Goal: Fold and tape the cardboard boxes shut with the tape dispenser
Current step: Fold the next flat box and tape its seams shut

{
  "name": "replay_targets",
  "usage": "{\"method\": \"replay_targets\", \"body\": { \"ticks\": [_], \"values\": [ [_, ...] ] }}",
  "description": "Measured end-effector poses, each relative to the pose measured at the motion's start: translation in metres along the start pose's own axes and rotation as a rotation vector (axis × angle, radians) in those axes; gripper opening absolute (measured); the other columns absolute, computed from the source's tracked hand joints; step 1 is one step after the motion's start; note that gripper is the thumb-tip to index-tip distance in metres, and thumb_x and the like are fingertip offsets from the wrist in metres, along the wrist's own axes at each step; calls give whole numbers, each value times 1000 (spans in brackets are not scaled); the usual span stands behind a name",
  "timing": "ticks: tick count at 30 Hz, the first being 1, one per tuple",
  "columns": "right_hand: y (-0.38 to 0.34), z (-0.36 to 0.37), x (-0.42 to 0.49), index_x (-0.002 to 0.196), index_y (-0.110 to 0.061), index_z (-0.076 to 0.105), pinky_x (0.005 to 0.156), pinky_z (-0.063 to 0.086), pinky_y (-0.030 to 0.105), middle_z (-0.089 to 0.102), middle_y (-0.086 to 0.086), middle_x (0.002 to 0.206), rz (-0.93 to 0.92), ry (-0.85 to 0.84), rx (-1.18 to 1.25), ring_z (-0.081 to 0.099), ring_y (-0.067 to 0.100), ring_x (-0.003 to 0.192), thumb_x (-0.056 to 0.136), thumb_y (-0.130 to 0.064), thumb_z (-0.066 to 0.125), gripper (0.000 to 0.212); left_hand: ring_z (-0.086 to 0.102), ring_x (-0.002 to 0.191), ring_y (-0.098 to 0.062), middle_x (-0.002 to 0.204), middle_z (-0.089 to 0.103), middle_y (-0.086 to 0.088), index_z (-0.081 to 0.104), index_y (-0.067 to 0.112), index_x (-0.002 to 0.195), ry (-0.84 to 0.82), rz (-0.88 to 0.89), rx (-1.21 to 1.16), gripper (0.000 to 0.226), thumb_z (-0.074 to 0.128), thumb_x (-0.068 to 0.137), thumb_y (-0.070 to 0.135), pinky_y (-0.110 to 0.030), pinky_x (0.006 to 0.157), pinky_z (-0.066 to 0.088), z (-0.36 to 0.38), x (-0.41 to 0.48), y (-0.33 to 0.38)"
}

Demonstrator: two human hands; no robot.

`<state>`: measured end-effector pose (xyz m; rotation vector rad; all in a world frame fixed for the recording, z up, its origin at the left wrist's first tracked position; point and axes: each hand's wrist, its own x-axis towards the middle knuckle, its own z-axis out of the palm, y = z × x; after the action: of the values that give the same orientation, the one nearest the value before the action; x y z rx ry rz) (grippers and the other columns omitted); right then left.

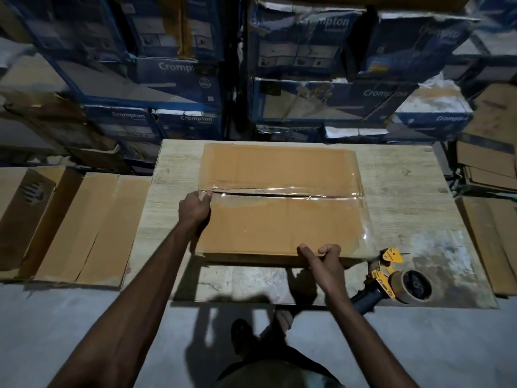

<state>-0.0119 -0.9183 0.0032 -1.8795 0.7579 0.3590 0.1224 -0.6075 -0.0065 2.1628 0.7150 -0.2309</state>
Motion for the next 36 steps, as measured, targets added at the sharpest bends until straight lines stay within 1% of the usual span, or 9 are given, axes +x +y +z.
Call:
{"method": "replay_targets", "body": {
  "ticks": [8,13,17,20,22,25,28,31,36],
  "values": [
    [-31,-35,82,144,-31,27,98,46,46,24,16,157,-149,130,-259,56,43,122,82,-66,74,86,65,113,-40,120,68,-22,65,-4,123,-90,-150,-98,47,53,107,39,-32,80,45,78,-119,11],
    [-29,-32,97,165,-37,9,105,43,52,-5,12,173,-246,154,-323,39,44,145,92,-68,60,94,65,100,-35,100,63,-11,59,8,96,-108,-208,-144,44,51,105,50,-49,93,54,119,-163,15],
    [-14,-42,98,165,-30,16,116,36,54,7,9,173,-336,156,-265,24,33,154,98,-59,59,84,72,80,-30,90,74,-12,58,14,78,-168,-307,-427,51,71,85,62,-46,81,60,111,-154,3],
    [5,-45,69,156,-18,37,104,43,39,39,9,158,-379,432,-49,43,31,141,100,-41,65,66,67,58,-20,70,75,-7,70,1,75,-228,-215,-428,51,80,87,49,-34,65,57,85,-159,-8],
    [33,-40,41,148,-10,44,93,40,27,45,13,151,-231,660,164,51,32,131,99,-30,69,59,70,54,-16,63,73,-2,75,5,74,-113,-55,-292,47,76,90,49,-31,59,58,63,-160,-15],
    [81,-36,11,143,-6,45,91,47,44,46,22,145,192,894,363,54,42,124,90,-23,78,65,65,56,-18,60,67,4,71,17,69,214,99,-8,46,68,94,55,-25,58,40,36,-144,-16],
    [117,-41,22,142,-10,42,85,53,50,52,20,137,525,721,694,60,40,112,85,-25,83,73,65,99,-29,109,73,-5,70,19,105,406,236,110,39,71,91,56,-43,86,48,21,-107,-11],
    [156,-47,61,140,-15,51,82,59,48,61,10,137,518,373,904,67,33,111,58,-32,100,98,45,137,-35,149,51,-10,52,17,140,275,247,174,75,75,85,63,-59,107,37,16,-67,-3],
    [127,-61,68,132,-7,57,93,50,44,64,8,103,486,314,934,61,25,95,99,-27,69,40,63,118,-33,128,66,-10,54,11,136,-54,150,-92,76,80,82,58,-42,95,52,28,-45,1]
  ]
}}
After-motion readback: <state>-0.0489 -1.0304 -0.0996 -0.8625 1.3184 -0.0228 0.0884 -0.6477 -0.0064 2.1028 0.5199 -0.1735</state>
